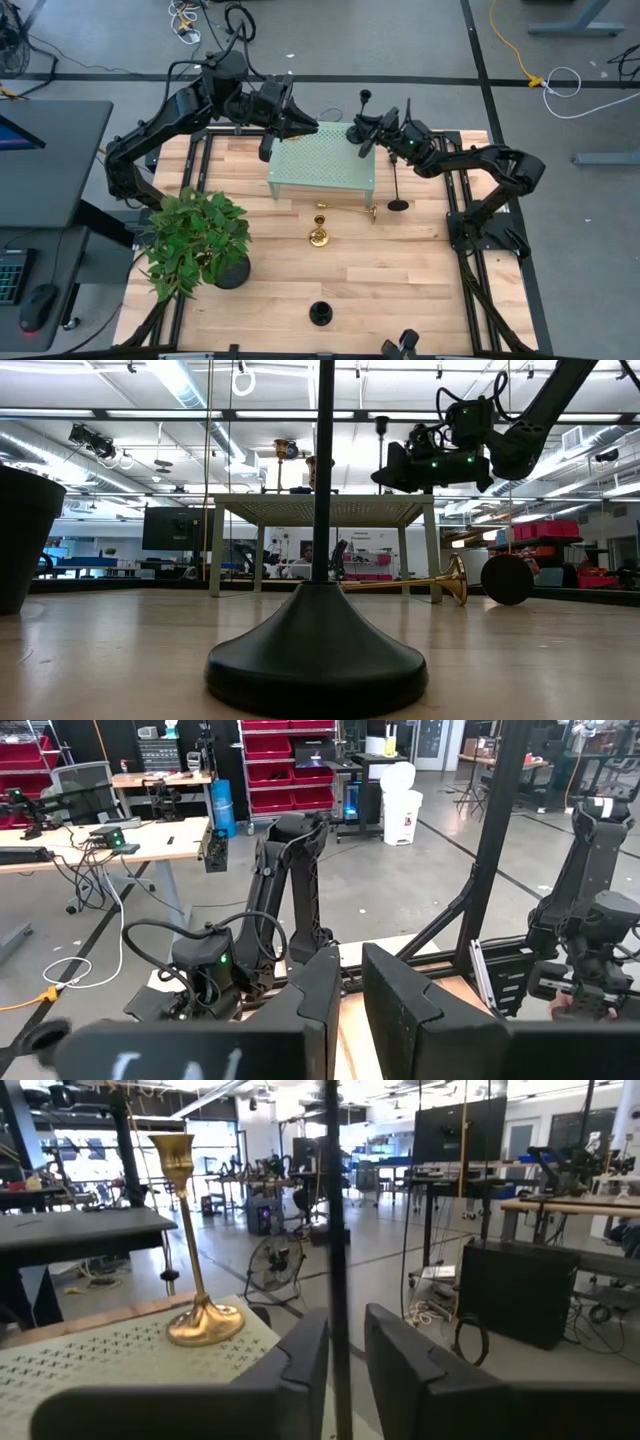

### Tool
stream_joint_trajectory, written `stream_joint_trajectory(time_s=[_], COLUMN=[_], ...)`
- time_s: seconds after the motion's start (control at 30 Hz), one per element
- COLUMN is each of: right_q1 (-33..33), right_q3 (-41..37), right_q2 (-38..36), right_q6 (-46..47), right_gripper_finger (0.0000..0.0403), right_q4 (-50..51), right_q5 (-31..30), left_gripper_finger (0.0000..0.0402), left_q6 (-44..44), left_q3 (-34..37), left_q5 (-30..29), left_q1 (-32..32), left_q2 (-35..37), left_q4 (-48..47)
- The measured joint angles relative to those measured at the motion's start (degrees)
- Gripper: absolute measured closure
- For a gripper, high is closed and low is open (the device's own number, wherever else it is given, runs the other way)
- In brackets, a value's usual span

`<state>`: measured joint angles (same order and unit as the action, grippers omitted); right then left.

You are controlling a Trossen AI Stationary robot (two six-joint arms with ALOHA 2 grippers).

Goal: Pick & Place candle stick holders
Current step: Put the top gold candle holder on the shelf

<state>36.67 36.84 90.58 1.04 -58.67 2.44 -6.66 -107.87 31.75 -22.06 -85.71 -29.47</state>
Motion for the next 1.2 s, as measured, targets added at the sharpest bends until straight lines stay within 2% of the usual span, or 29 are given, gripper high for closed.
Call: stream_joint_trajectory(time_s=[0.23, 0.53, 0.7, 0.8, 0.97, 1.07, 1.2], right_q1=[0.00, 0.02, 0.00, -0.05, -2.57, -6.32, -13.19], right_q3=[0.00, 0.04, 0.06, 0.07, 0.07, 0.07, 0.07], right_q2=[-4.88, -15.56, -22.28, -25.79, -30.01, -31.58, -32.59], right_q6=[-1.15, -5.19, -5.97, -5.66, -4.57, -4.71, -4.81], right_gripper_finger=[0.0314, 0.0263, 0.0232, 0.0220, 0.0209, 0.0209, 0.0208], right_q4=[5.91, 23.55, 30.93, 36.38, 49.43, 56.07, 62.17], right_q5=[-0.92, -7.70, -8.01, -5.64, 2.46, 5.46, 5.72], left_gripper_finger=[0.0351, 0.0351, 0.0351, 0.0351, 0.0351, 0.0351, 0.0351], left_q6=[0.05, 0.11, 0.11, 0.11, 0.04, 0.02, 0.00], left_q3=[0.00, 0.00, 0.00, 0.00, 0.00, 0.00, 0.00], left_q5=[0.00, 0.00, 0.00, 0.00, 0.00, 0.00, 0.00], left_q1=[0.00, 0.02, 0.01, 0.02, 0.00, 0.00, 0.00], left_q2=[0.00, 0.00, 0.00, 0.00, 0.00, 0.00, 0.00], left_q4=[0.00, 0.00, 0.00, 0.00, 0.00, 0.02, 0.02])
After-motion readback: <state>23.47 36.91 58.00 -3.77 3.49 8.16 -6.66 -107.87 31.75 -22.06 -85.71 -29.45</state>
